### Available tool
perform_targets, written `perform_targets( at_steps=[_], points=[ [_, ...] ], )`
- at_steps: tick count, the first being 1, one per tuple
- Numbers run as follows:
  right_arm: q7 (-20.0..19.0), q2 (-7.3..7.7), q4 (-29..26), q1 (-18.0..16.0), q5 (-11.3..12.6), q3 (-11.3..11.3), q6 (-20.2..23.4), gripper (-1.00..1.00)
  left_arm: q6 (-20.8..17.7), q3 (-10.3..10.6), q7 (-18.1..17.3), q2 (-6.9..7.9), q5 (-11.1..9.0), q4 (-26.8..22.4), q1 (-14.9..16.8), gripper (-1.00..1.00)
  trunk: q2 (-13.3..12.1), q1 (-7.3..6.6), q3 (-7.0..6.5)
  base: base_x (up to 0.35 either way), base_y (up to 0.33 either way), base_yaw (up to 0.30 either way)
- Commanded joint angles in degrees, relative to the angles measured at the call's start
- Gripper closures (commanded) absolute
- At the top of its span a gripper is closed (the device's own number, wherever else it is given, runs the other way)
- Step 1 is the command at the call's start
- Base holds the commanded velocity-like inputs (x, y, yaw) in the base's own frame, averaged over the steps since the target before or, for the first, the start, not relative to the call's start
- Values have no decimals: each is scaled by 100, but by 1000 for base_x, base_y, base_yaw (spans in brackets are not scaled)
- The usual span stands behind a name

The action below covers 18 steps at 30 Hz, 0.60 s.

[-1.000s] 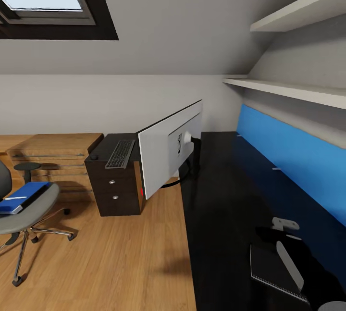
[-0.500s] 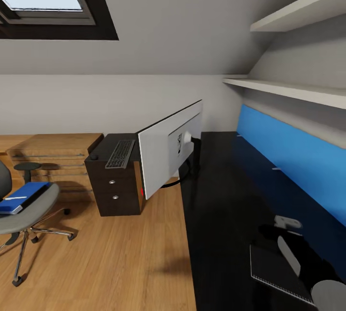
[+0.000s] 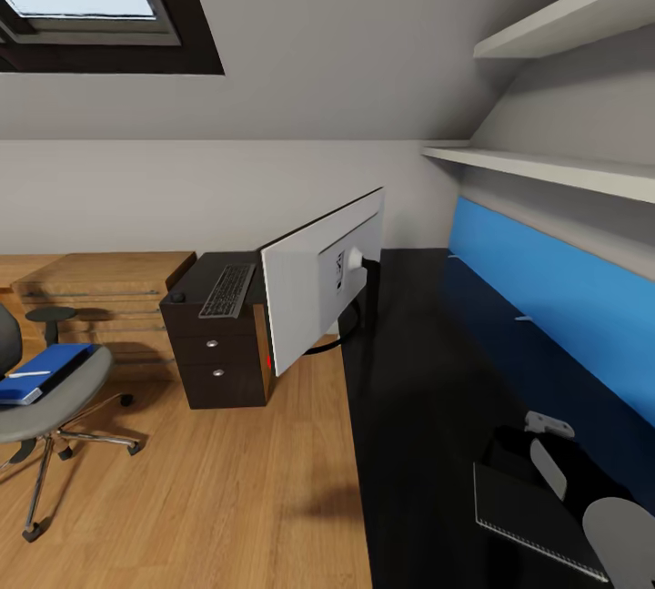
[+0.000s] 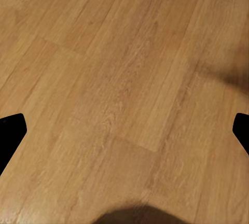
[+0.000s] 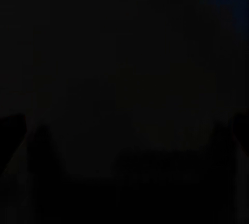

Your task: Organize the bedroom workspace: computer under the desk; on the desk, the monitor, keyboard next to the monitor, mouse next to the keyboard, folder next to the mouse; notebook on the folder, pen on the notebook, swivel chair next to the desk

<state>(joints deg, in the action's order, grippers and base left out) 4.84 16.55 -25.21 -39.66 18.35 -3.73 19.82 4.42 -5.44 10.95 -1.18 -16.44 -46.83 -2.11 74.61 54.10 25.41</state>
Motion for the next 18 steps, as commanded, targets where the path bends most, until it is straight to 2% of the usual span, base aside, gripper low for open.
perform_targets(
  at_steps=[1,8,18],
  points=[
    [39,-2,-9,-12,63,-112,48,-100,15,-1,4,-2,-56,-9,0,-100,45,23,24,0,0,0],
    [43,-7,-32,-15,70,-178,297,-100,15,3,4,-4,-55,-10,-1,-100,326,177,149,0,0,0],
    [35,-27,-54,-15,72,-181,389,-100,13,8,-18,0,-52,14,0,-100,326,177,149,0,0,0]
  ],
)
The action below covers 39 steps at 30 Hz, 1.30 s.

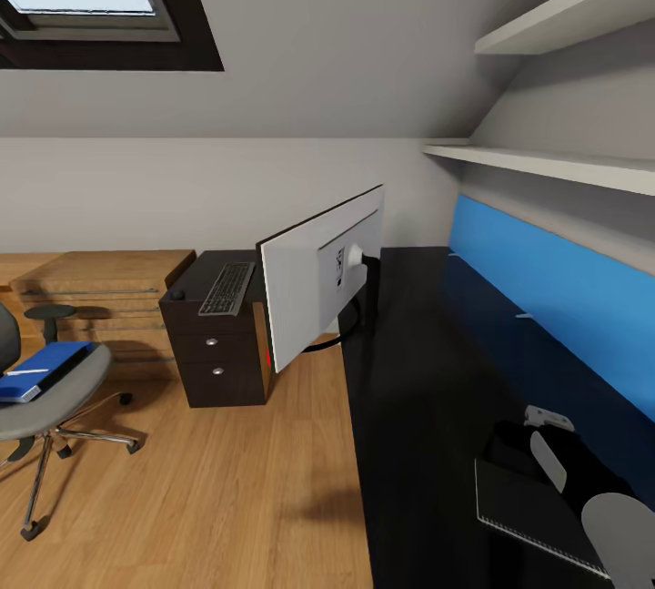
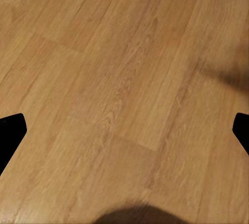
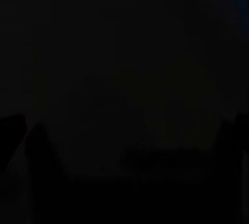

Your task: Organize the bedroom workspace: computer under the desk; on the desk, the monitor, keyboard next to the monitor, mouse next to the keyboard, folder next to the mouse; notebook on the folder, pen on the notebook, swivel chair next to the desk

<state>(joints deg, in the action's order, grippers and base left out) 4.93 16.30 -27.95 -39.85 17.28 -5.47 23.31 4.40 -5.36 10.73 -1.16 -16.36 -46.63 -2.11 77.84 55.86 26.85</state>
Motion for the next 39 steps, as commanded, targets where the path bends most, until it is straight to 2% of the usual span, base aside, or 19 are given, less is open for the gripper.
perform_targets(
  at_steps=[1,14,39],
  points=[
    [27,-3,220,4,179,-6,40,-100,15,2,3,-1,-58,-4,0,-100,2,1,6,0,0,0],
    [17,-4,220,4,179,9,42,-100,17,8,-10,-7,-35,4,0,-100,2,1,6,-72,0,0],
    [15,-4,220,4,164,46,33,-100,17,8,-1,-7,-42,4,0,-100,2,1,6,-177,27,0]
  ],
)
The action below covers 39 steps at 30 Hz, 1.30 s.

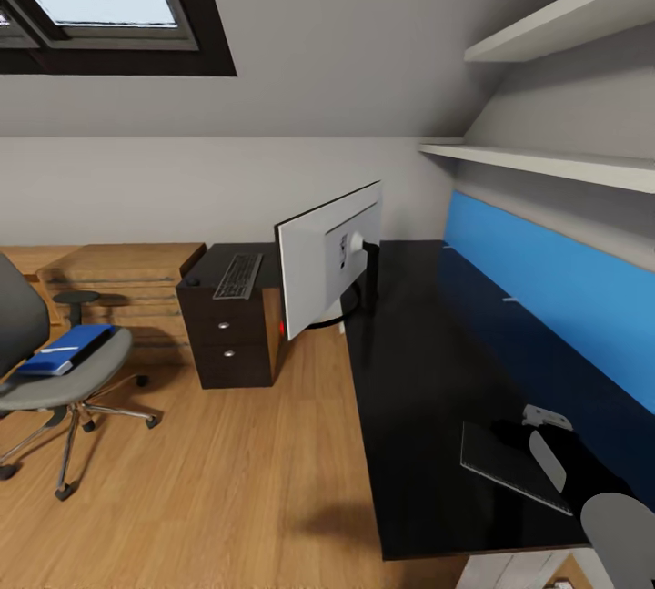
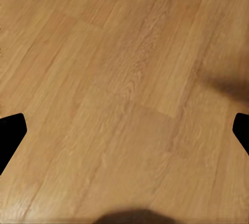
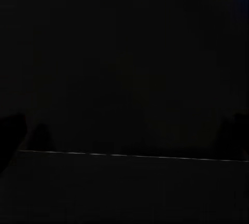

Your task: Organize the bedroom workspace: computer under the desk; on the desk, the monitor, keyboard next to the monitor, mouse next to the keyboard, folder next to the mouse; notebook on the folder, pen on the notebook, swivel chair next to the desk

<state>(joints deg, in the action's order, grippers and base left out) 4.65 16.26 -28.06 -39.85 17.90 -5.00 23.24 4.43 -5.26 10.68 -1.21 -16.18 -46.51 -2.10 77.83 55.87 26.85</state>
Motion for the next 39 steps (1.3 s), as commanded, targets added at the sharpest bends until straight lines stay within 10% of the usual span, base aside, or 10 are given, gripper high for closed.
perform_targets(
  at_steps=[1,39],
  points=[
    [40,0,231,4,101,-1,41,-100,14,-1,4,-2,-60,-7,-1,-100,3,0,6,-69,17,0],
    [40,0,-12,4,82,0,42,-100,-5,6,11,-4,-60,22,-1,-100,3,0,-5,-107,9,0]
  ],
)
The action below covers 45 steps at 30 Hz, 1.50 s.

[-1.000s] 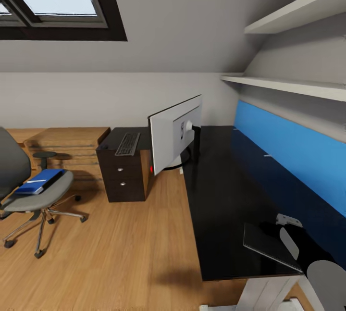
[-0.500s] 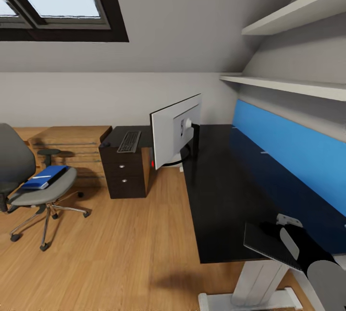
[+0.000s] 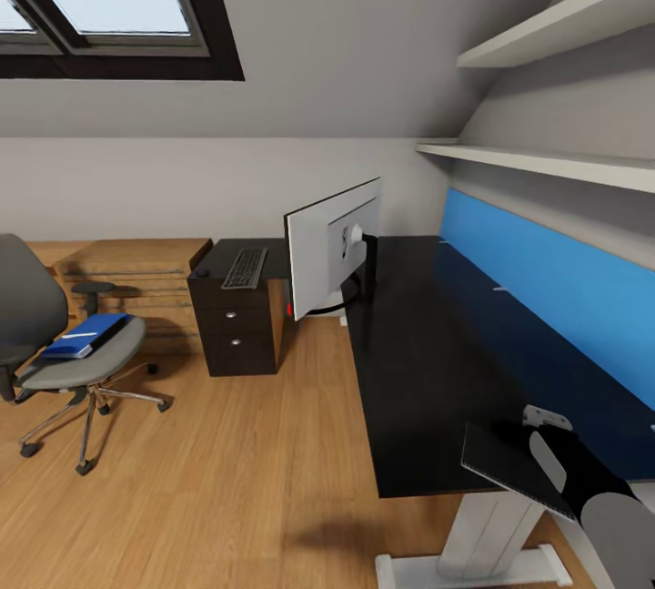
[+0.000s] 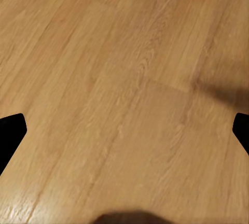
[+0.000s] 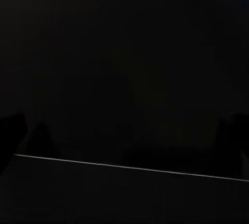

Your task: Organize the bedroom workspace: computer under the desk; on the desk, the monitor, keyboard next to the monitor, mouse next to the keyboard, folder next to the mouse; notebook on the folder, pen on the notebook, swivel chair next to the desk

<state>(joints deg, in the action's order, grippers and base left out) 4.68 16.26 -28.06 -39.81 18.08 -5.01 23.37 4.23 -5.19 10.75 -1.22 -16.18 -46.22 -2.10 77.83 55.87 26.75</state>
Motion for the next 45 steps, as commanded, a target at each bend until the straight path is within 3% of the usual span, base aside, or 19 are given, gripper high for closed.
perform_targets(
  at_steps=[1,23,30,34,37,41,45],
  points=[
    [39,0,-104,0,65,-3,31,-100,12,0,5,-2,-60,-5,-1,-100,3,0,-1,0,0,0],
    [40,9,-329,4,66,-16,73,-100,8,16,6,-9,-59,137,-2,-100,3,0,-193,0,0,0],
    [47,-6,-1510,139,81,-25,495,-100,8,18,4,-9,-55,156,-2,-100,3,0,-256,0,0,0],
    [47,-6,-1510,139,81,-25,495,-100,8,18,4,-9,-55,156,-2,-100,3,0,-292,0,0,0],
    [69,-77,-2691,653,162,-44,1187,-100,8,18,4,-9,-53,157,-1,-100,3,0,-306,0,0,0],
    [76,-94,-3090,819,412,-52,1438,-100,8,18,5,-9,-53,157,-1,-100,3,0,-310,0,0,0],
    [77,-96,-3156,841,456,-53,1476,-100,8,18,5,-9,-56,158,-1,-100,3,0,-311,0,0,0]
  ],
)
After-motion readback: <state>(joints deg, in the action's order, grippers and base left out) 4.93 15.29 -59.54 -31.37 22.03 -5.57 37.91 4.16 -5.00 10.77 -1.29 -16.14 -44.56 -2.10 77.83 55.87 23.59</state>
